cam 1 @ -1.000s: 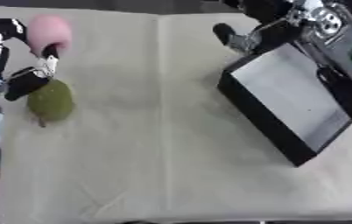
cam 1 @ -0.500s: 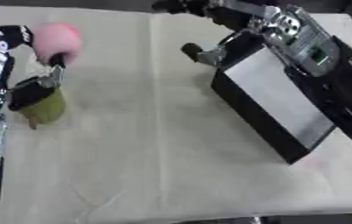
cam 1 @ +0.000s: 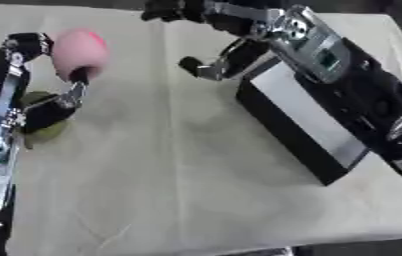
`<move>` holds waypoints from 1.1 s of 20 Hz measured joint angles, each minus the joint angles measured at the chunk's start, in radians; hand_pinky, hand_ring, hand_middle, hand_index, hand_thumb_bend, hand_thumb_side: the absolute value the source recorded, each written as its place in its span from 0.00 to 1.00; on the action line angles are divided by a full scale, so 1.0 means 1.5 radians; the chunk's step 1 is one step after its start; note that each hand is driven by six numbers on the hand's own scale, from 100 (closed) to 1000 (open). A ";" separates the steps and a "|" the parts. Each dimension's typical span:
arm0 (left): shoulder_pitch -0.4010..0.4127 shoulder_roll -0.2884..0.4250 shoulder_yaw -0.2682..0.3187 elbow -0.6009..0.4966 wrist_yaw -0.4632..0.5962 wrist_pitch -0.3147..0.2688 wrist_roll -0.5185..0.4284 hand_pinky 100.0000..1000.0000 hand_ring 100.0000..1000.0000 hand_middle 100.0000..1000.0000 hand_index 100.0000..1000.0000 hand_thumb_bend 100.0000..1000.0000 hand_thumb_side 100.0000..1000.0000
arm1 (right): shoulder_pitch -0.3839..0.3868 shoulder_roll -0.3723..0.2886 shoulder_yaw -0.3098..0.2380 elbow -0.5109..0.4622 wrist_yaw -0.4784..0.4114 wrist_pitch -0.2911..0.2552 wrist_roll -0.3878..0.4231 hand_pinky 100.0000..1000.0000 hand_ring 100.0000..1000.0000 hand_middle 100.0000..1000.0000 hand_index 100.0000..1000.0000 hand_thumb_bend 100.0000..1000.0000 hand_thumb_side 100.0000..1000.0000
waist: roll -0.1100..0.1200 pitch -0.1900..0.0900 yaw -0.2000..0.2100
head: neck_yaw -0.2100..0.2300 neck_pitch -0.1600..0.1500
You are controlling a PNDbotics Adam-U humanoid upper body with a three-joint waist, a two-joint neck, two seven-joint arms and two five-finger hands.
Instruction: Pick up the objects with one hand, pass them to the other hand, and then place them into the box on the other side of the table.
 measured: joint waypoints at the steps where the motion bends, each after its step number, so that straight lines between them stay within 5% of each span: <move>1: 0.000 -0.005 -0.002 0.000 -0.001 -0.002 -0.002 0.71 0.44 0.33 0.44 0.00 0.19 | -0.002 0.004 0.002 0.004 0.000 0.003 0.002 1.00 1.00 0.92 1.00 0.01 0.03 | -0.001 0.001 0.002 | 0.000 0.000; 22: -0.003 -0.064 -0.017 -0.008 -0.031 -0.016 0.003 0.70 0.44 0.33 0.45 0.00 0.18 | -0.028 0.047 0.022 0.027 0.081 0.052 -0.027 1.00 1.00 0.91 1.00 0.06 0.04 | -0.010 0.005 0.014 | -0.026 0.002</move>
